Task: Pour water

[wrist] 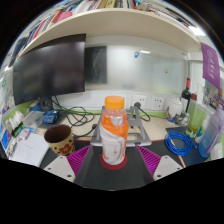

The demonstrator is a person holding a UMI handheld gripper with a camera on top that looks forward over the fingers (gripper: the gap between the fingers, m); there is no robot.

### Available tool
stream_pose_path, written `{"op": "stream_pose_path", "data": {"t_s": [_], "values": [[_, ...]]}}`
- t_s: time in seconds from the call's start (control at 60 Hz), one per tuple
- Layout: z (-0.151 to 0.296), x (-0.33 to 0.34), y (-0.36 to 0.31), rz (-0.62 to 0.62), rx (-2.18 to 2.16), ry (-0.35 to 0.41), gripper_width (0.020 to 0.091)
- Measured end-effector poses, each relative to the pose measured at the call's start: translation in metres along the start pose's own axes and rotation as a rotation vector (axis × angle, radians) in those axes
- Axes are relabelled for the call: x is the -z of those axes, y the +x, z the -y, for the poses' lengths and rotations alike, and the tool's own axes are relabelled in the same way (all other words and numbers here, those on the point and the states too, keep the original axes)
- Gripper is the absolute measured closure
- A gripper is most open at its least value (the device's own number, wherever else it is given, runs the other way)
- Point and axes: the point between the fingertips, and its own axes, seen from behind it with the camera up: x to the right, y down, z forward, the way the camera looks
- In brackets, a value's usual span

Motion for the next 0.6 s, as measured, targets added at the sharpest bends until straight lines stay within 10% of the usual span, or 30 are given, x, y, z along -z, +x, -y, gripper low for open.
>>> {"op": "stream_pose_path", "data": {"t_s": [0.6], "values": [[0.090, 0.166, -0.062, -0.102, -0.036, 0.103, 0.0251]]}}
